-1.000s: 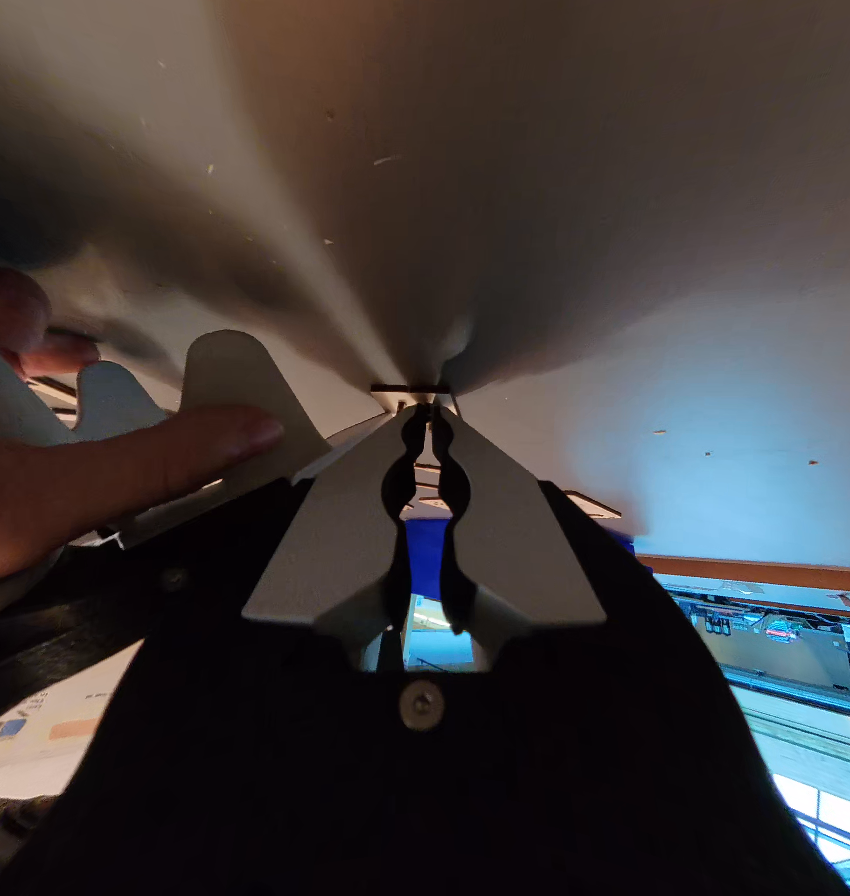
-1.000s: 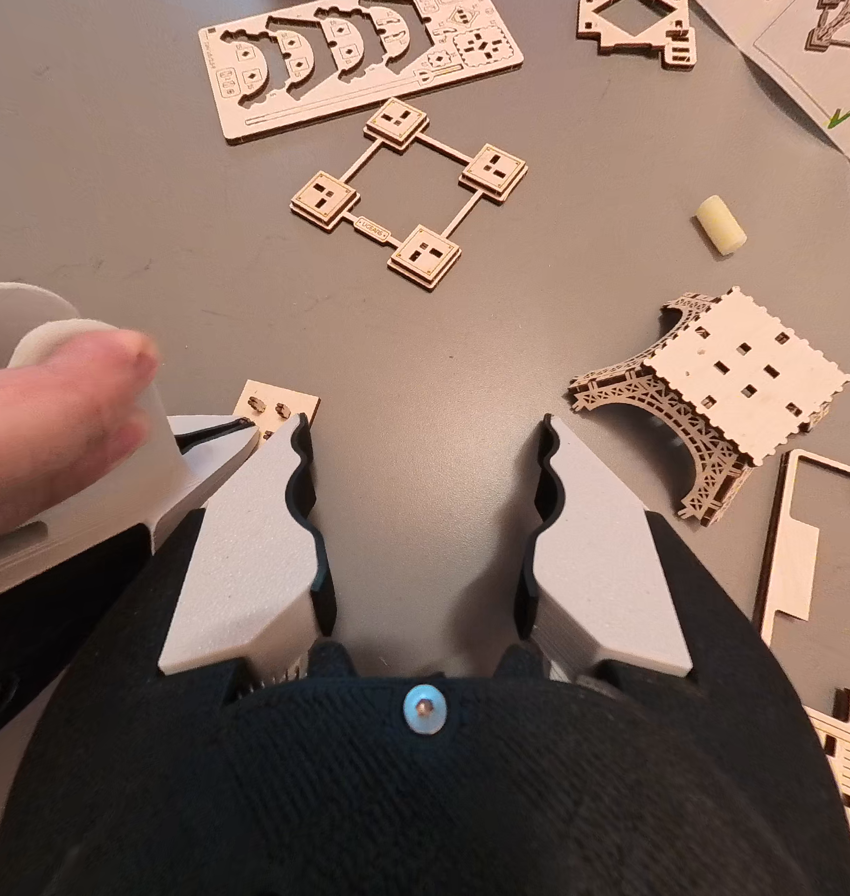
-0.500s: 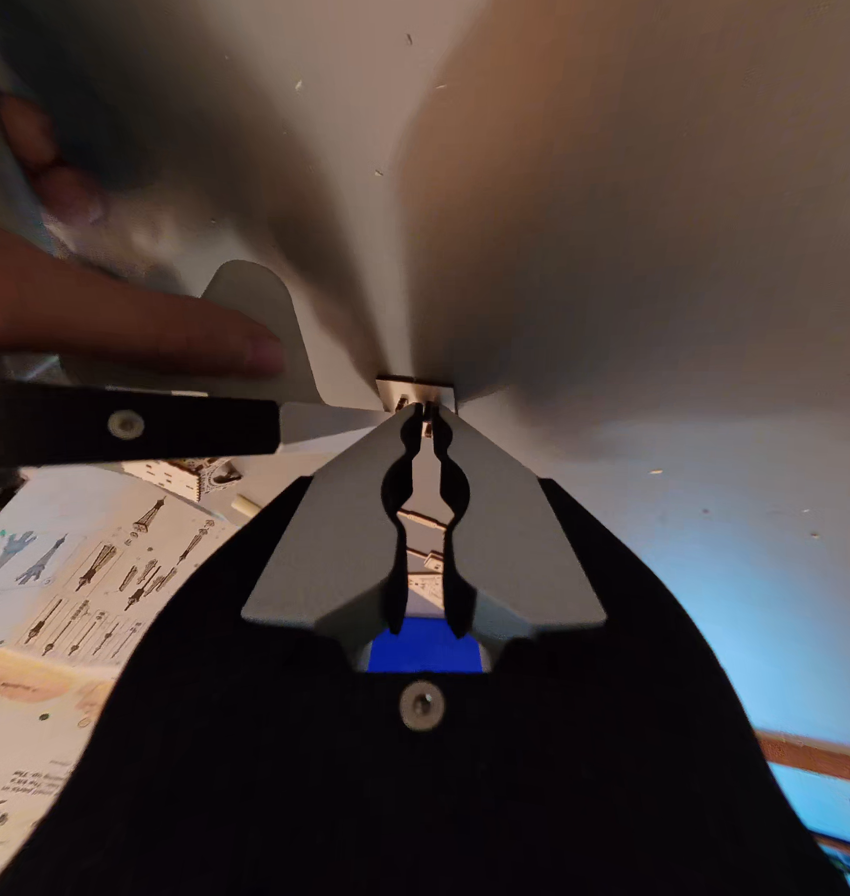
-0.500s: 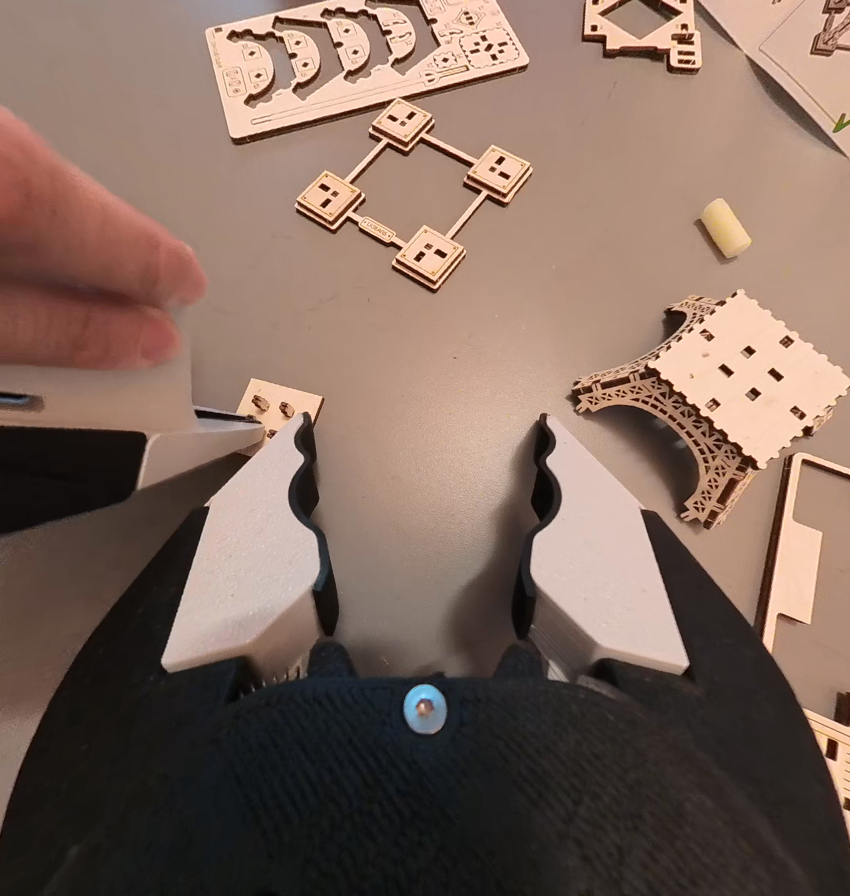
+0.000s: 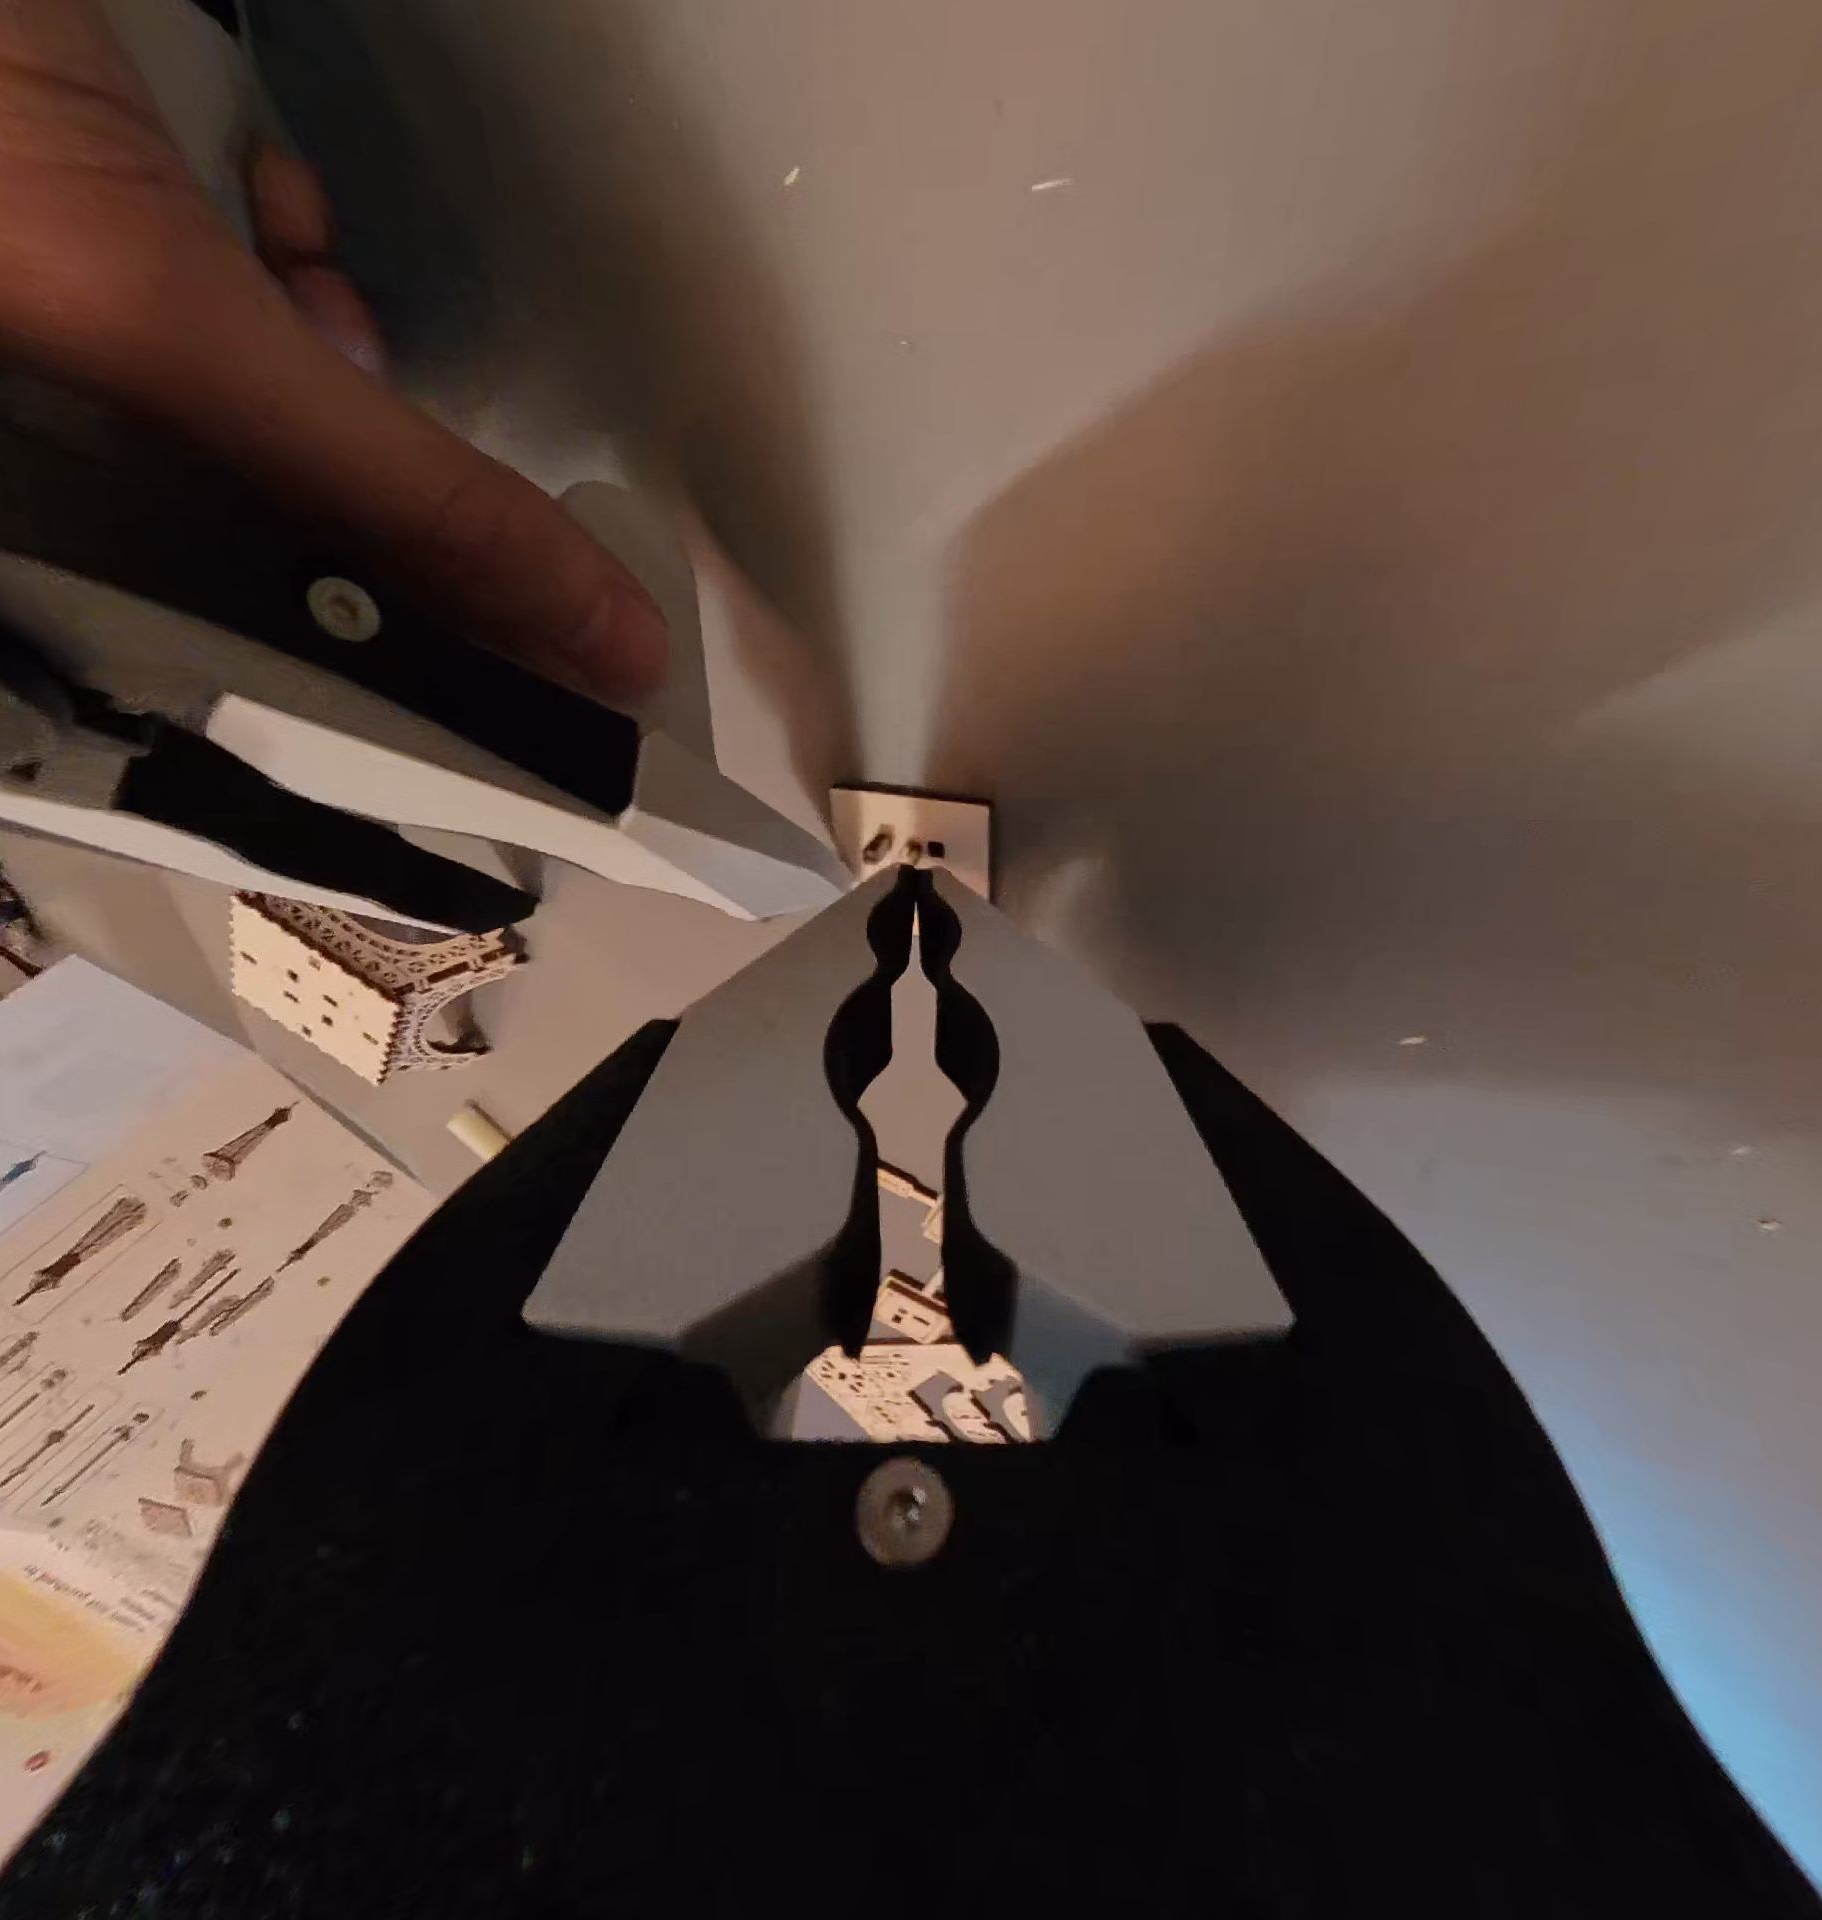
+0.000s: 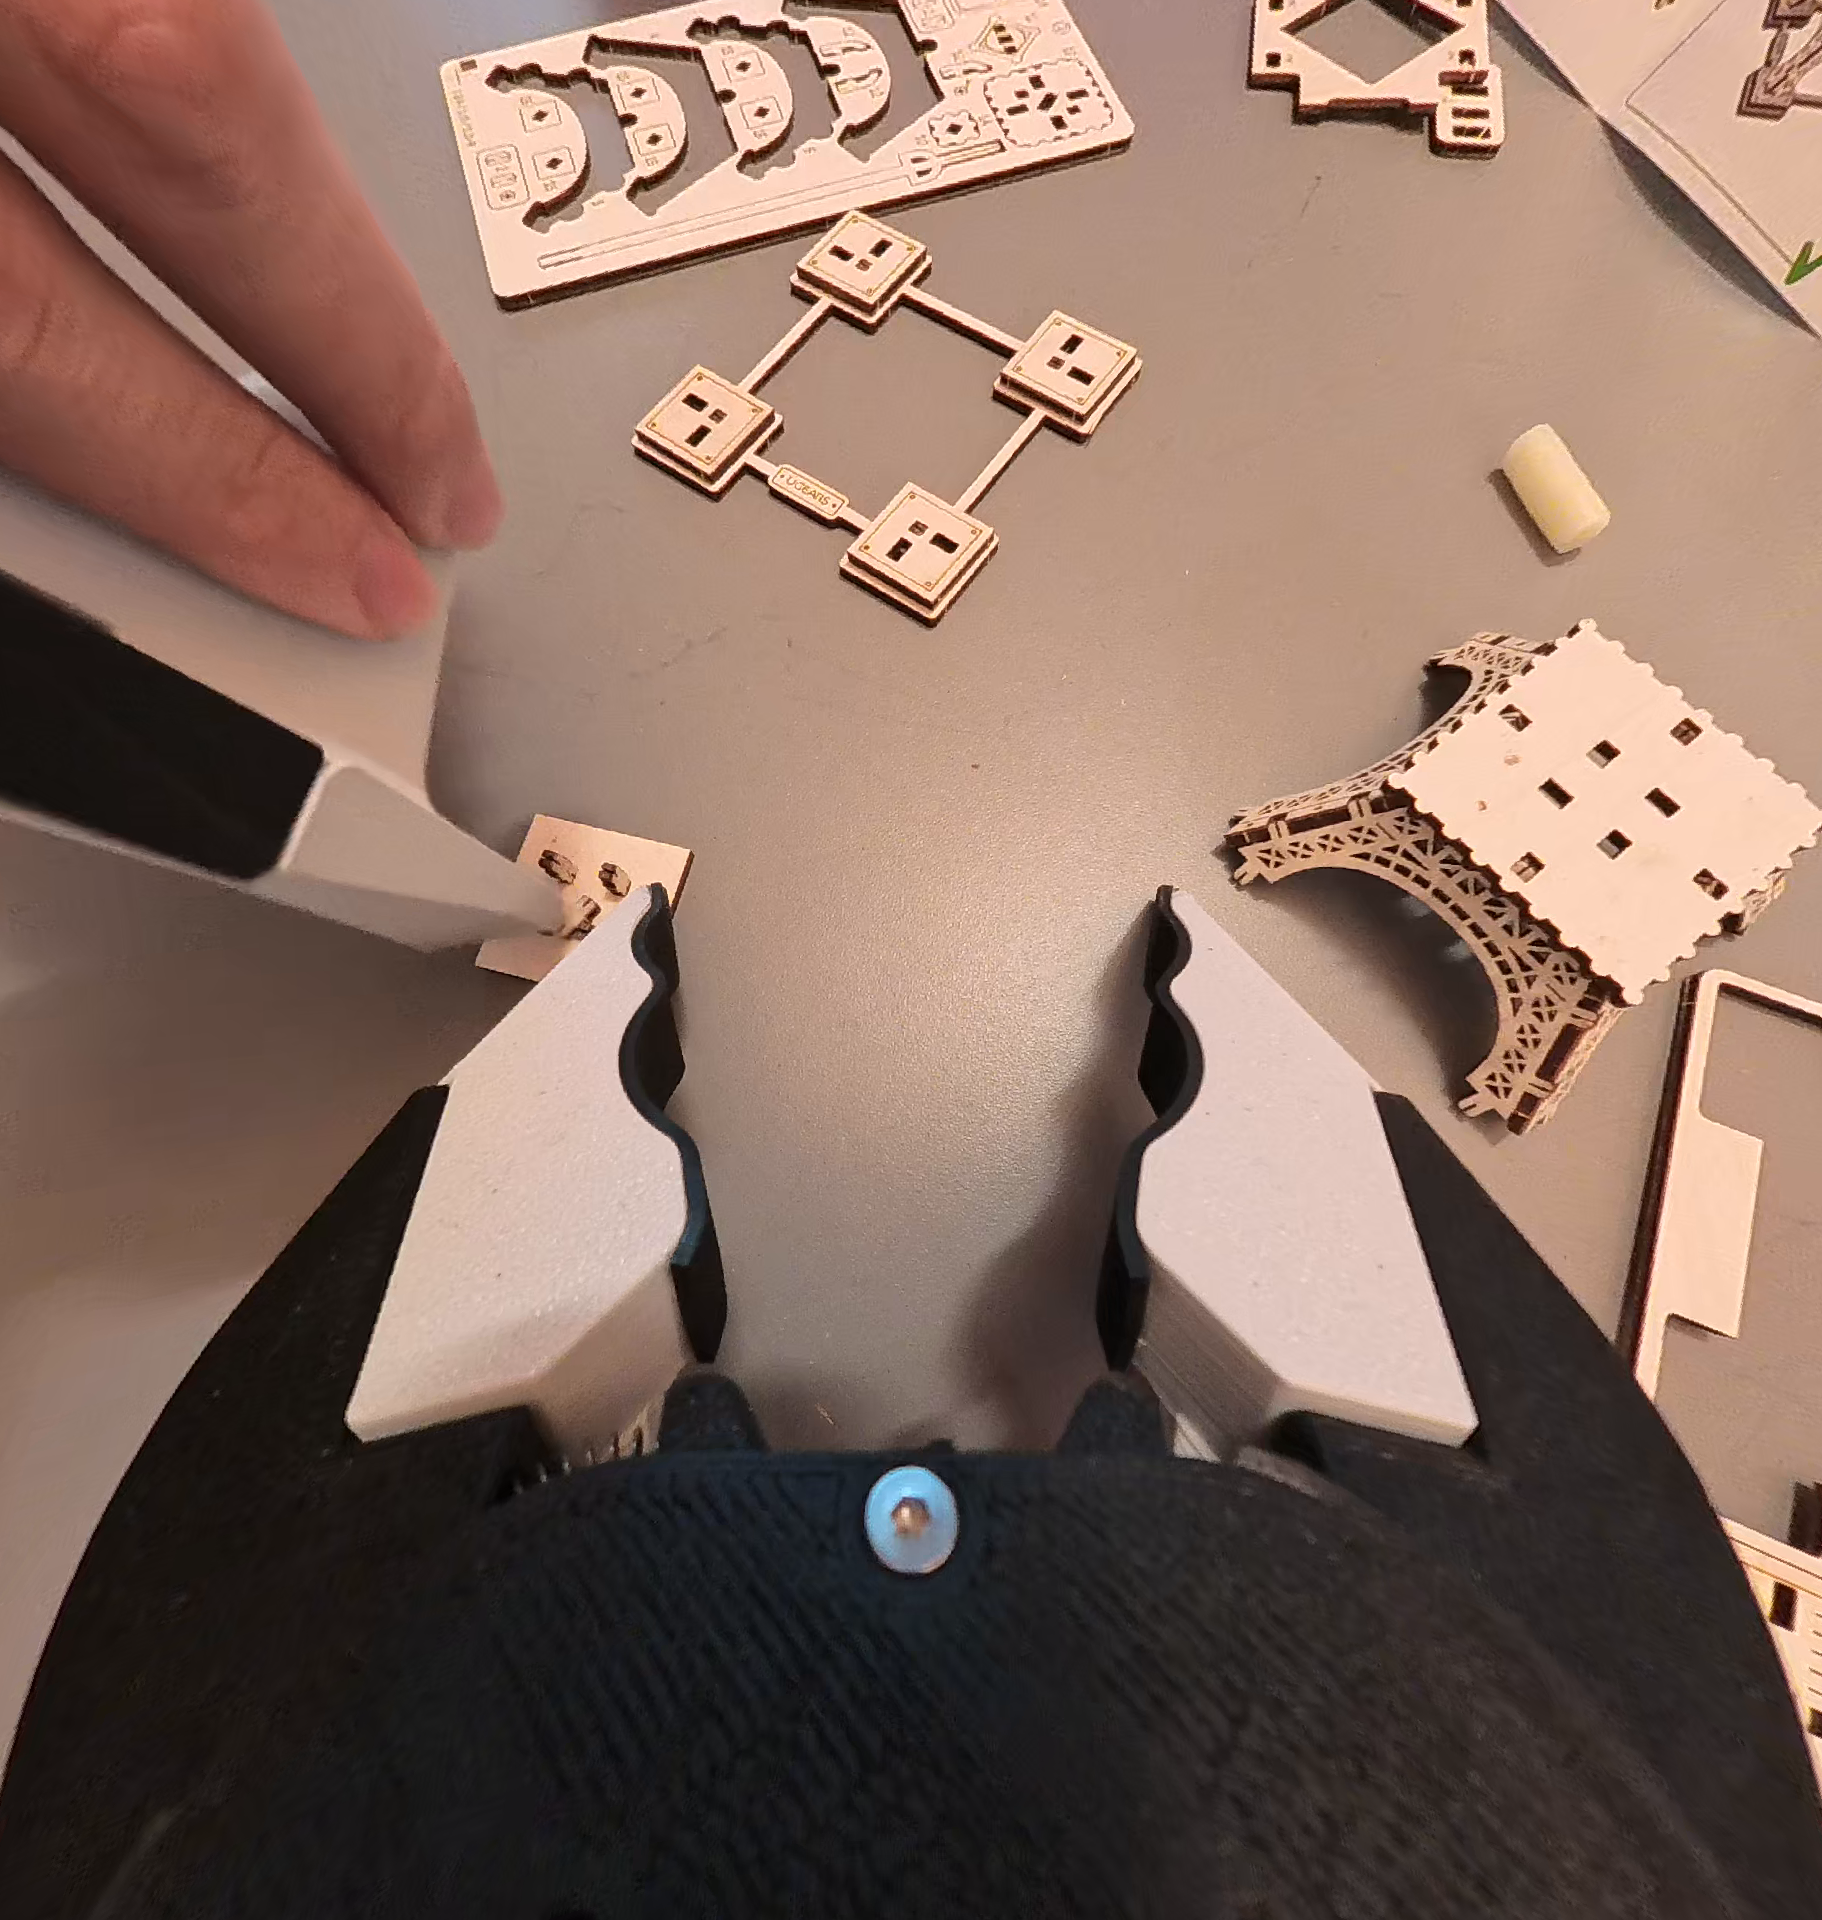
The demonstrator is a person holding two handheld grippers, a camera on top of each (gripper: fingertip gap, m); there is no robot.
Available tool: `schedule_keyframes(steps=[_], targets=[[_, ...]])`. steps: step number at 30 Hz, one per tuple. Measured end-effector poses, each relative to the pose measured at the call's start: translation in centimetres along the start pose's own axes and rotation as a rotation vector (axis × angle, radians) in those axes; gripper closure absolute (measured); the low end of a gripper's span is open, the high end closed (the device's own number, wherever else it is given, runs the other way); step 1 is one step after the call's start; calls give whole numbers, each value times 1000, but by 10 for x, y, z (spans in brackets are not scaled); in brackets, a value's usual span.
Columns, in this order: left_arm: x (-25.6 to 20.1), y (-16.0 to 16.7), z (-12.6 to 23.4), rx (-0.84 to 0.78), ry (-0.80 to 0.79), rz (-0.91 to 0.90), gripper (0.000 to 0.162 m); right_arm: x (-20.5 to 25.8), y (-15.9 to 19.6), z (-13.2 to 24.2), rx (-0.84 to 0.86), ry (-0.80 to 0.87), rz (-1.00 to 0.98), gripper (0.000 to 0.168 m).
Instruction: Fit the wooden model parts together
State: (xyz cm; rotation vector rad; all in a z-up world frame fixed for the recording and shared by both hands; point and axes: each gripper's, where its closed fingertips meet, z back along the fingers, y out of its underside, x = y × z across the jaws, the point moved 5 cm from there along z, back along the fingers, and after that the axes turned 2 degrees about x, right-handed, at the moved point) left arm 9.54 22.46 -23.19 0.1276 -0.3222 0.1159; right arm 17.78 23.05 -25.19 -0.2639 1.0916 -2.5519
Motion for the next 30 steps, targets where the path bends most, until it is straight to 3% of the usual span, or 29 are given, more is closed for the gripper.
schedule_keyframes(steps=[6, 9, 14, 17, 20, 30], targets=[[-5, 3, 8, -69, 74, 203, 158, 0, 0, 0, 0, 0, 1, 79], [-3, 6, 9, -84, 13, 374, 157, 0, 0, 0, 0, 1, 1, 79], [-10, 1, 13, -306, -101, 974, 158, 0, 0, 0, 0, 3, 3, 79], [-23, -3, 6, -384, -238, 1200, 160, 0, 0, 0, 0, 3, 3, 79], [-28, -2, -3, -338, -378, 1304, 160, 0, 0, 0, 0, 3, 3, 80], [-27, -9, 2, -346, -516, 1409, 160, 0, 0, 1, -1, 12, 6, 79]])
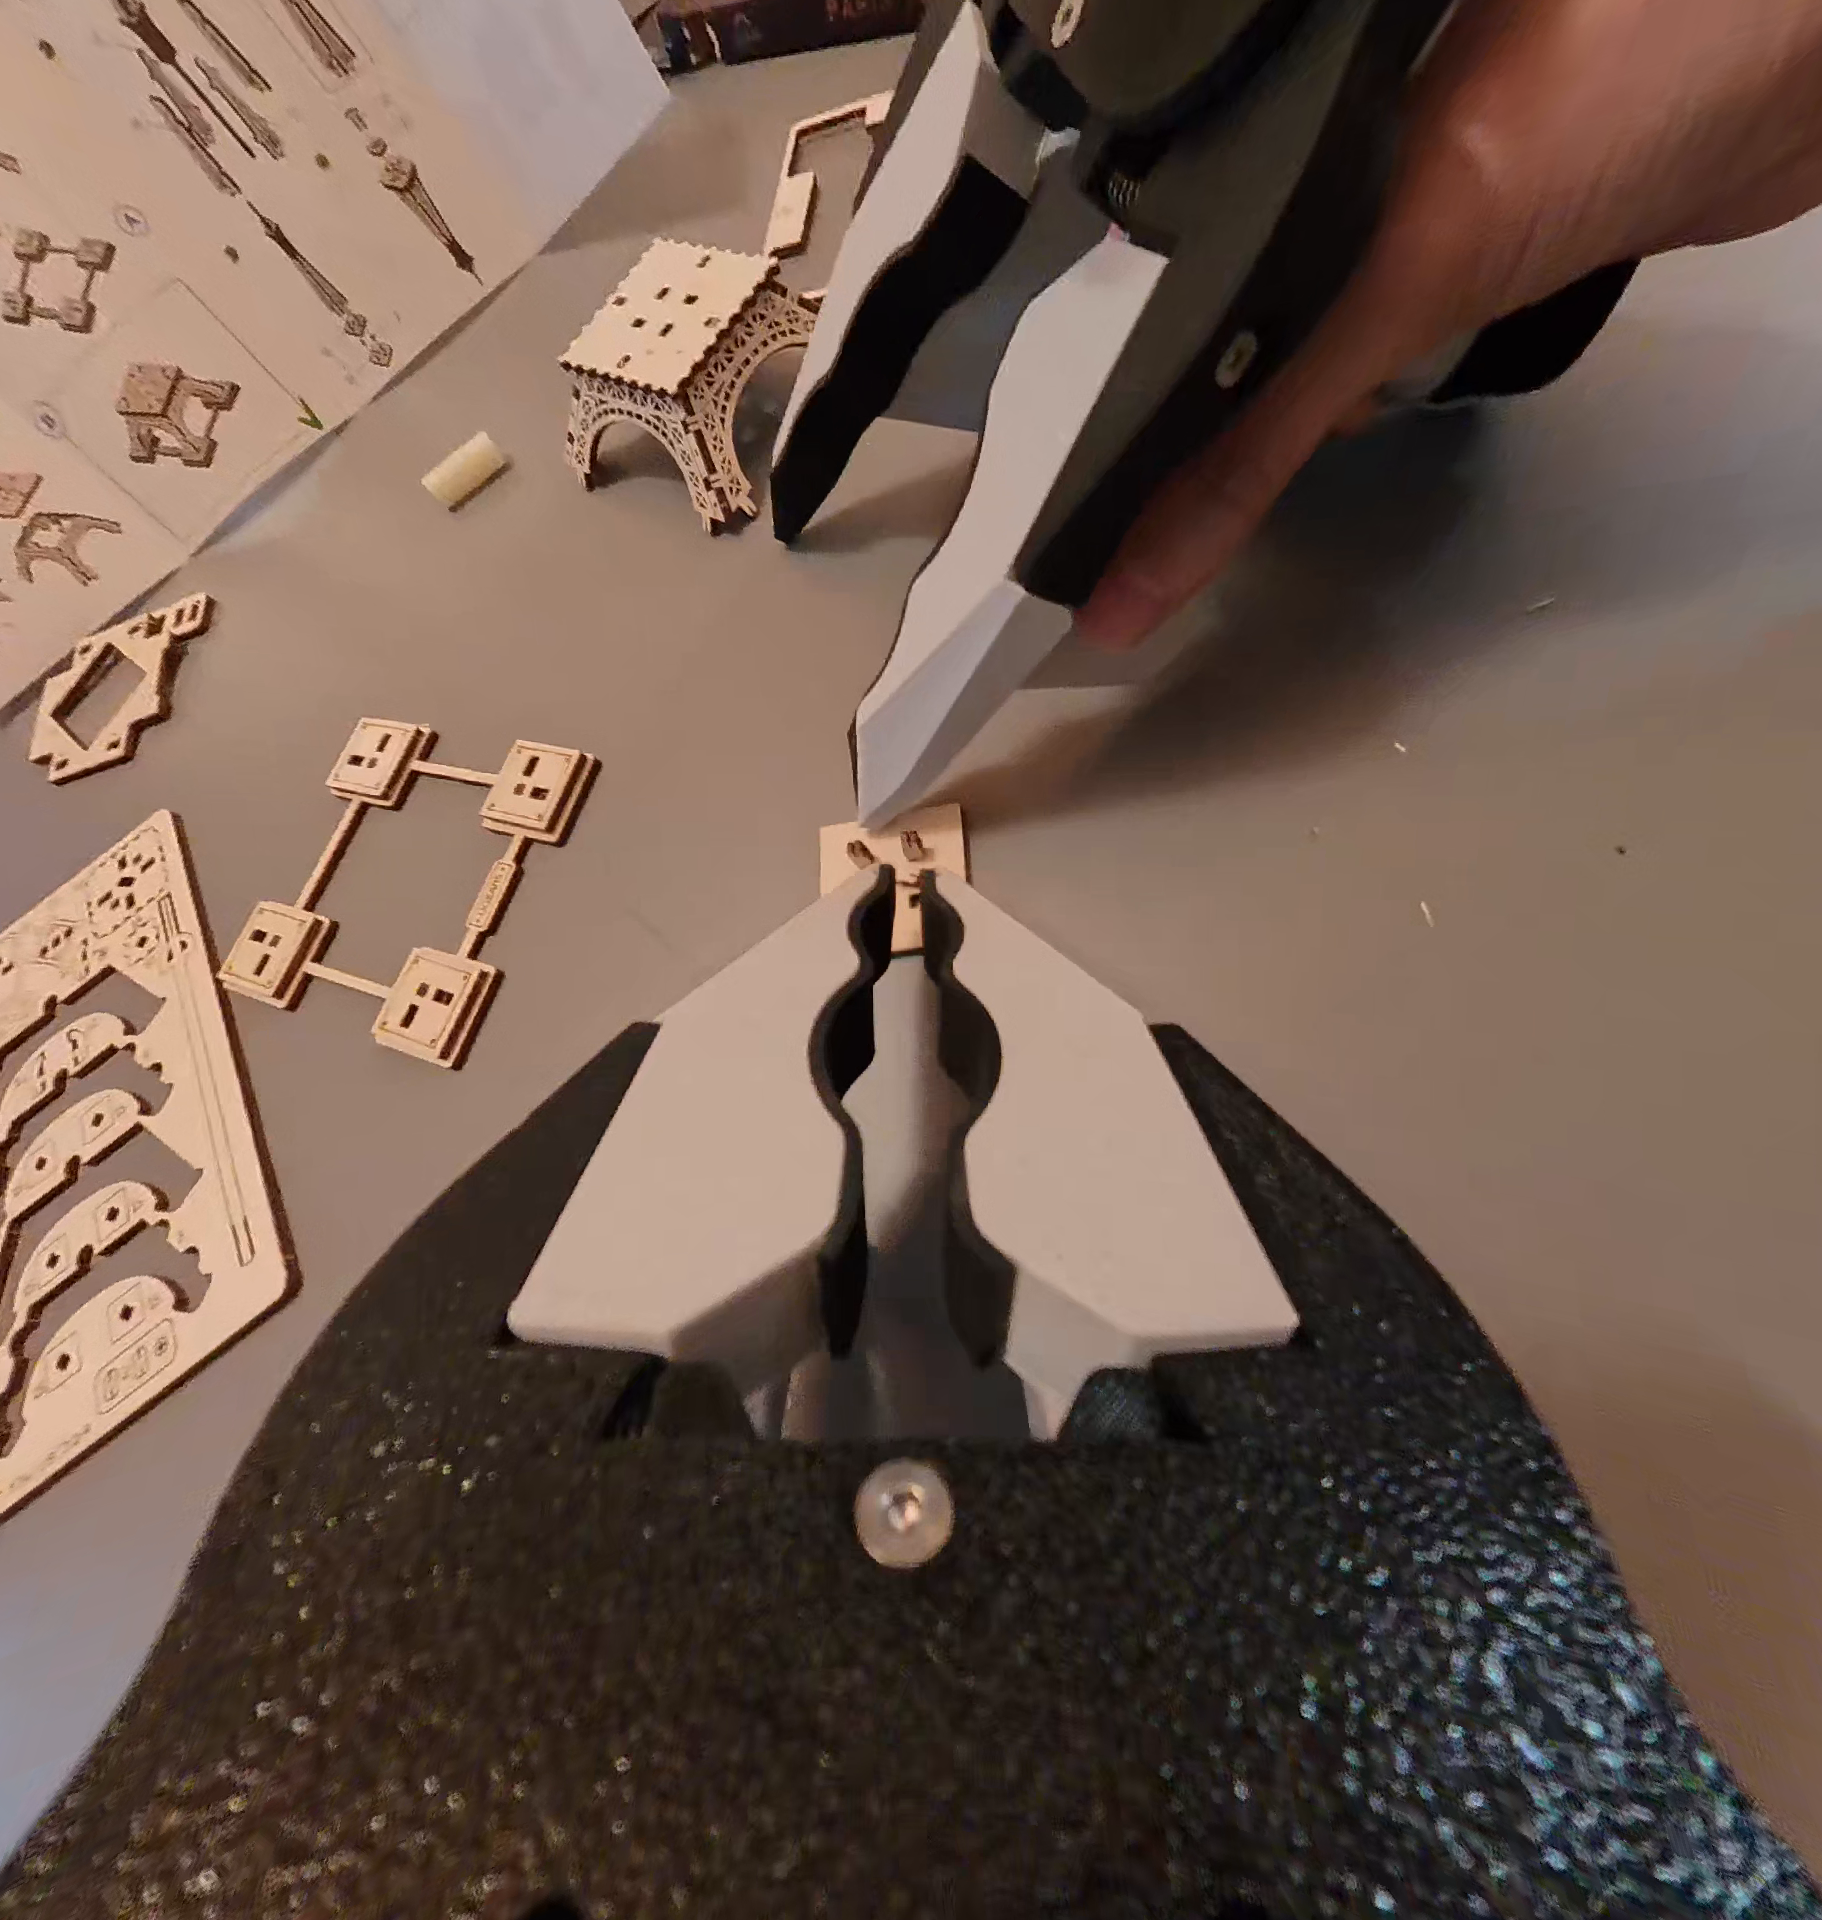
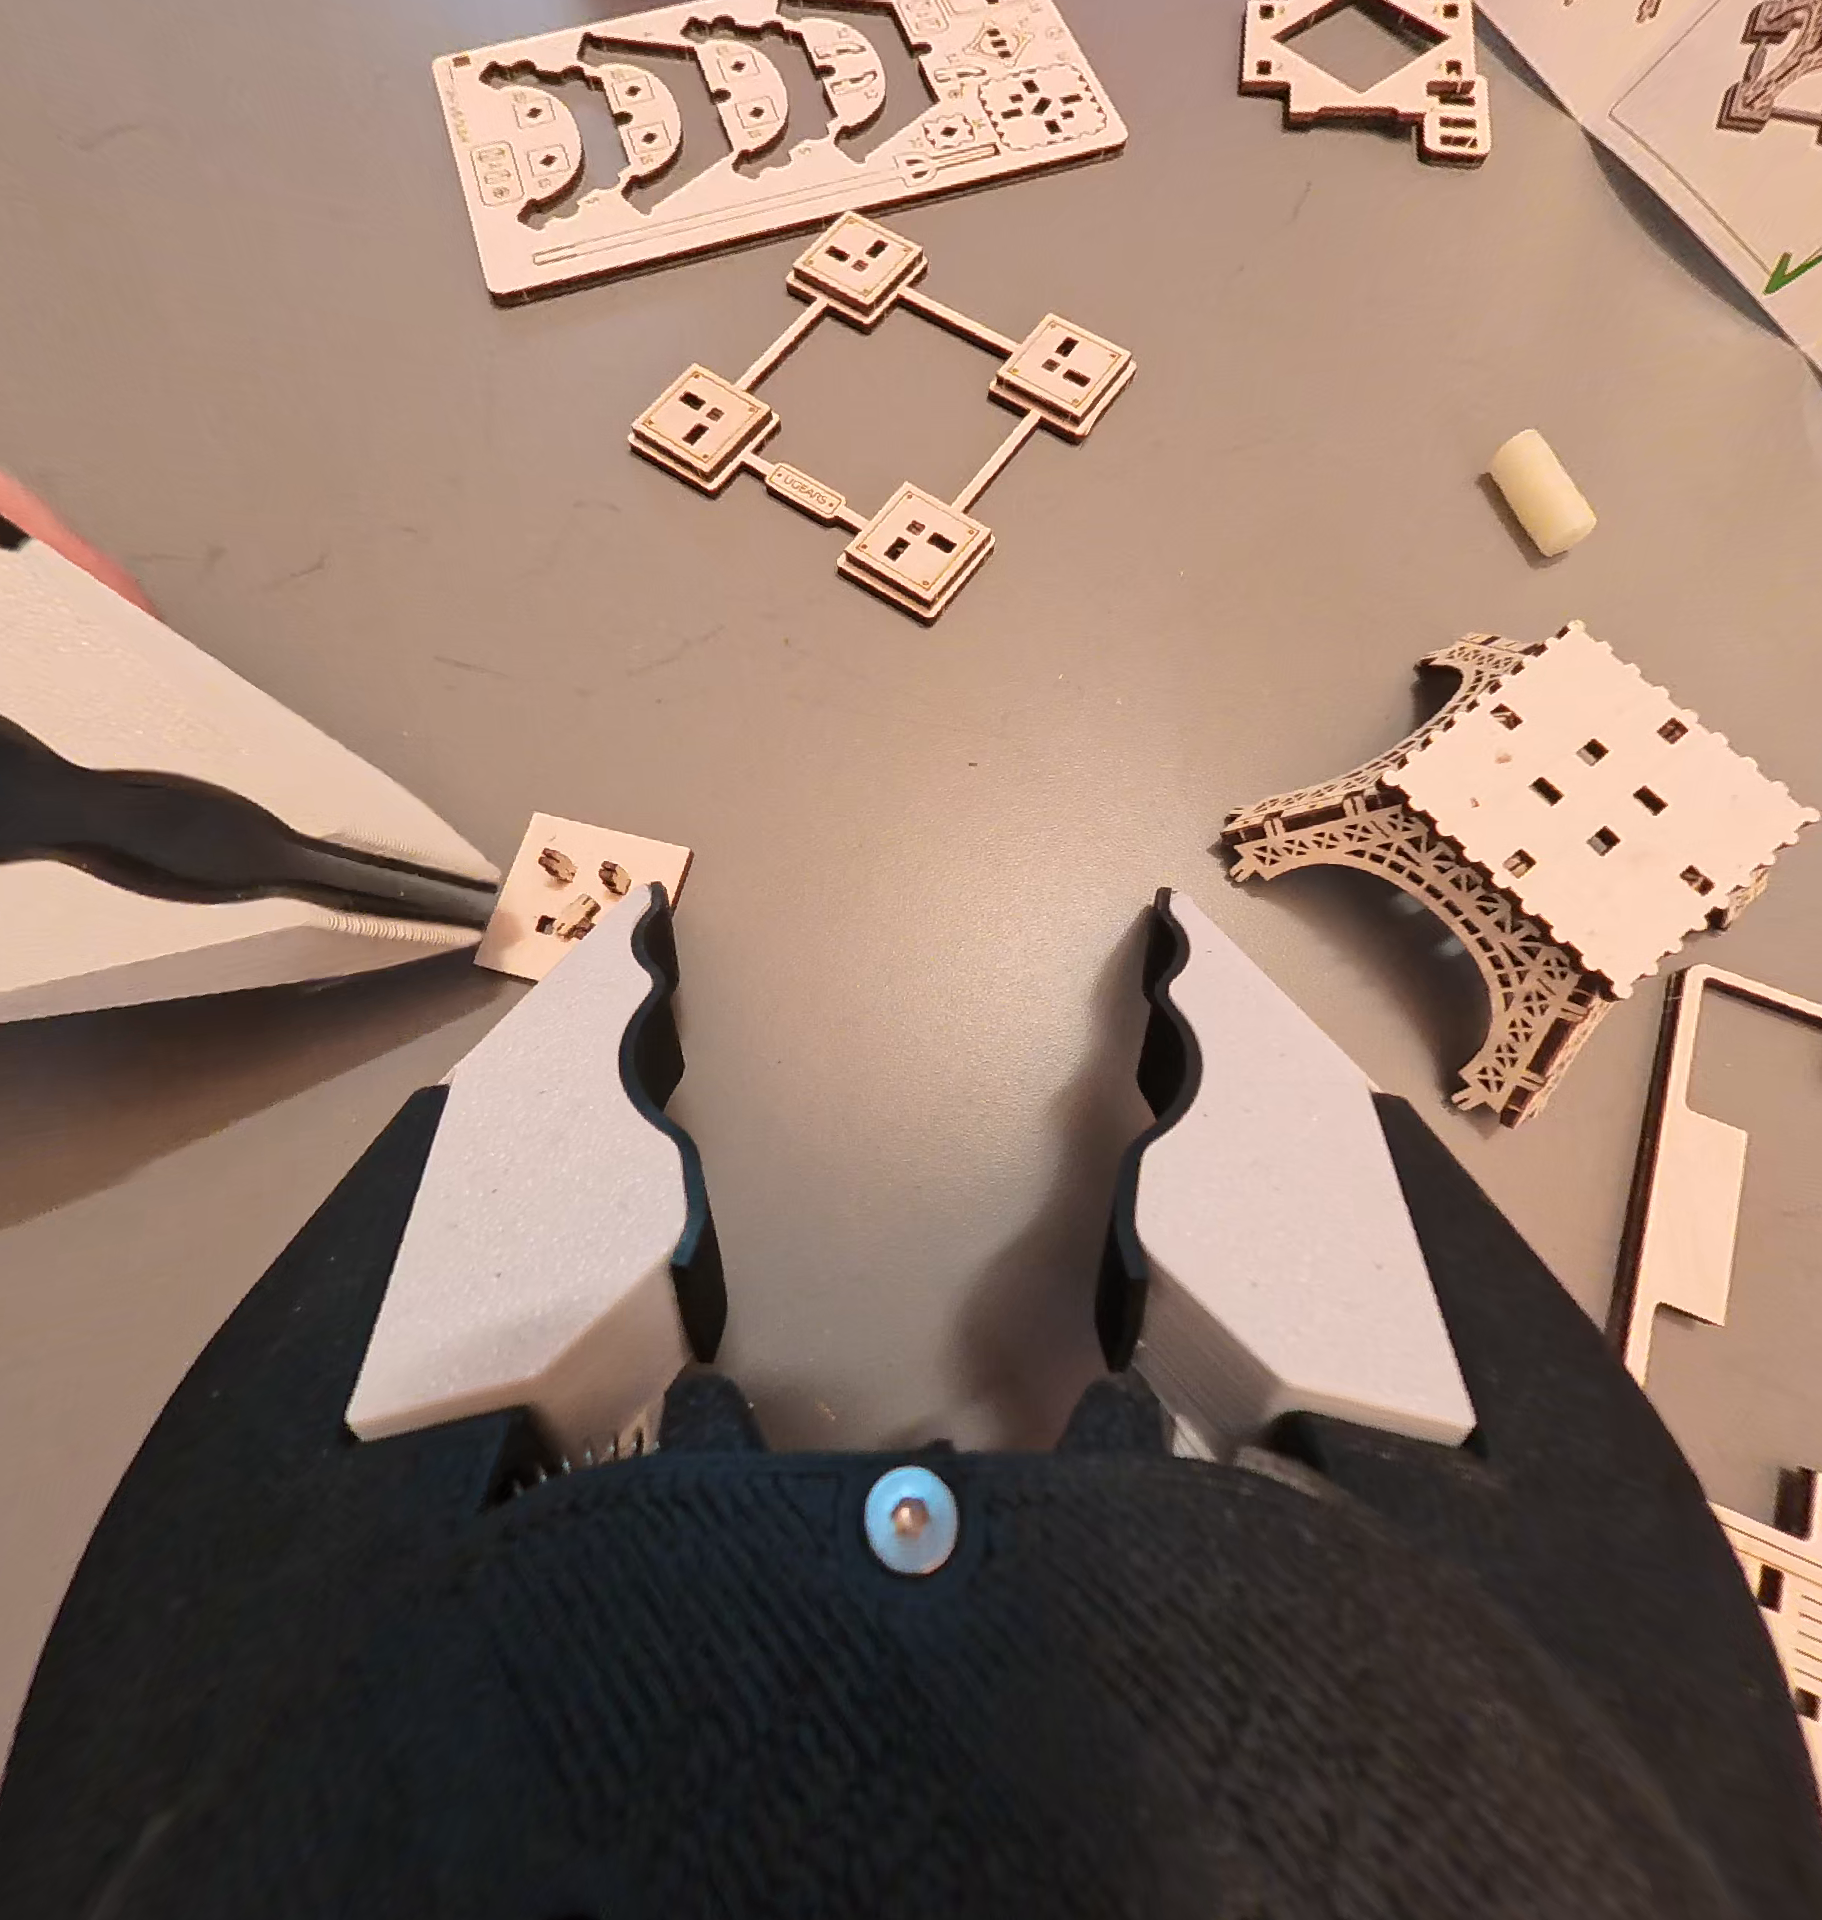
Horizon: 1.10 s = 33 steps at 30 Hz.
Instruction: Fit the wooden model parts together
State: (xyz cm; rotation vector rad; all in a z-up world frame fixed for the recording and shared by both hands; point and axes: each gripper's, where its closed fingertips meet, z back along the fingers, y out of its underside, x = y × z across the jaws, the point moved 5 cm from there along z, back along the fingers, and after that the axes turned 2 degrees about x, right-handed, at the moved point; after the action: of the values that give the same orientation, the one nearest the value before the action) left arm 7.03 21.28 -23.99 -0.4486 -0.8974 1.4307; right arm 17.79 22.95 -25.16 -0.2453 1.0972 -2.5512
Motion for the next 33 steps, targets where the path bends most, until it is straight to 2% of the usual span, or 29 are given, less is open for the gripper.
schedule_keyframes(steps=[13, 23, 33], targets=[[0, -4, -1, -33, 53, -2, 161, -1, 1, 1, 1, 8, -10, 78], [-3, 1, -5, 28, 152, 63, 162, -1, 1, 0, 3, 4, -15, 78], [-4, 6, -6, 65, 194, 52, 162, -1, 0, 0, 3, 4, -16, 78]])
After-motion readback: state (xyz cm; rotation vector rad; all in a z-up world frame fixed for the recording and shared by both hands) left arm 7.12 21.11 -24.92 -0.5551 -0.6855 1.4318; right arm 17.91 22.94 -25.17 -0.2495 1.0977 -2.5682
